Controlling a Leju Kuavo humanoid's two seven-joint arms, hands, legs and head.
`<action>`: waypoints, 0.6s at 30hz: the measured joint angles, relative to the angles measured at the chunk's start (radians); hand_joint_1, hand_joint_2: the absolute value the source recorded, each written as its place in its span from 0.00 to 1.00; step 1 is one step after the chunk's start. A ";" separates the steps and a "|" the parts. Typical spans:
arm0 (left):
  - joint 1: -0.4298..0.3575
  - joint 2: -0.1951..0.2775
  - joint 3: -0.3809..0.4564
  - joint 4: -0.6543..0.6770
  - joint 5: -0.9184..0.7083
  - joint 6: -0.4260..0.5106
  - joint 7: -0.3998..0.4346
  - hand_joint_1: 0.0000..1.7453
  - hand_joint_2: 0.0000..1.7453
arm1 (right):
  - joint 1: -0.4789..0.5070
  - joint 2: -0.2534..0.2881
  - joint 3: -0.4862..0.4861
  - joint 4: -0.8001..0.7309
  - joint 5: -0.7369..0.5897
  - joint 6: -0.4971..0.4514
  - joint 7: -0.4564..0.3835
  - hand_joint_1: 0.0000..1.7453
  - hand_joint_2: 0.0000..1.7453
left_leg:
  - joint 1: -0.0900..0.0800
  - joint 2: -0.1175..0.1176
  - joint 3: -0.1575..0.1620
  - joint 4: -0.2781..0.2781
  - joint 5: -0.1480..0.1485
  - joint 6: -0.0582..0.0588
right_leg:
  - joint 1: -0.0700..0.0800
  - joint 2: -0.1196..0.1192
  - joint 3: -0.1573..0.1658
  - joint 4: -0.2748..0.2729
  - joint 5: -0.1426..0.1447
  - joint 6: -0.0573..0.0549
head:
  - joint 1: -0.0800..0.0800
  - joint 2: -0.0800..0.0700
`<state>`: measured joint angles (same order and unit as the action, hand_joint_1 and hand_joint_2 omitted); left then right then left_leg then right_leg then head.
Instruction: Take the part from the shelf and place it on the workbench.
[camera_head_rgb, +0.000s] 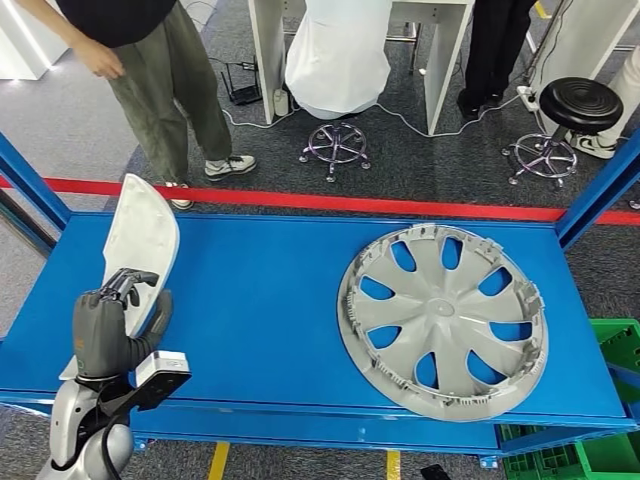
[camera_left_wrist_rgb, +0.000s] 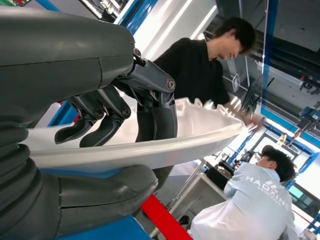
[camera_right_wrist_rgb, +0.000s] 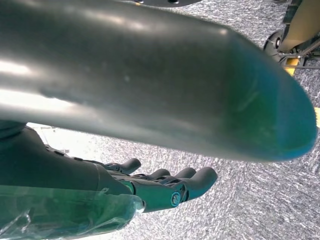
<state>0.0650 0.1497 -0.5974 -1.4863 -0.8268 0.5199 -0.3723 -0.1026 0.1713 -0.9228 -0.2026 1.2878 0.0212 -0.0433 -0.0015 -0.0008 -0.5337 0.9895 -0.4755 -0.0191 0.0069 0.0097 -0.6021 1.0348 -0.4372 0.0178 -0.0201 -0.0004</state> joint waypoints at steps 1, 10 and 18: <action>0.000 0.000 0.000 -0.001 -0.001 0.001 0.000 1.00 1.00 | 0.000 0.000 0.001 0.000 0.000 -0.001 -0.001 0.00 0.00 | 0.000 0.000 0.000 0.000 0.000 0.000 | 0.000 0.000 0.000 0.000 0.000 0.000 | 0.000 0.000; 0.000 0.000 -0.002 -0.002 -0.016 0.012 -0.002 1.00 1.00 | 0.000 0.000 0.004 0.000 0.000 -0.005 -0.002 0.00 0.00 | -0.010 0.000 0.000 -0.001 0.004 0.017 | -0.011 0.000 0.002 -0.007 0.008 0.015 | 0.000 0.000; -0.001 -0.003 -0.005 -0.004 -0.020 0.014 -0.003 1.00 1.00 | 0.001 0.000 0.005 0.000 0.000 -0.010 -0.005 0.00 0.00 | 0.013 0.008 0.006 -0.022 0.023 0.024 | -0.022 -0.002 -0.114 0.269 -0.119 0.050 | 0.008 0.000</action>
<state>0.0643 0.1464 -0.6024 -1.4904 -0.8465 0.5337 -0.3758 -0.1020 0.1716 -0.9182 -0.2026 1.2879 0.0114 -0.0481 0.0115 0.0075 -0.5278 0.9670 -0.4526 0.0049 -0.0149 0.0076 -0.7163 1.3039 -0.5566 0.0675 -0.0123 -0.0004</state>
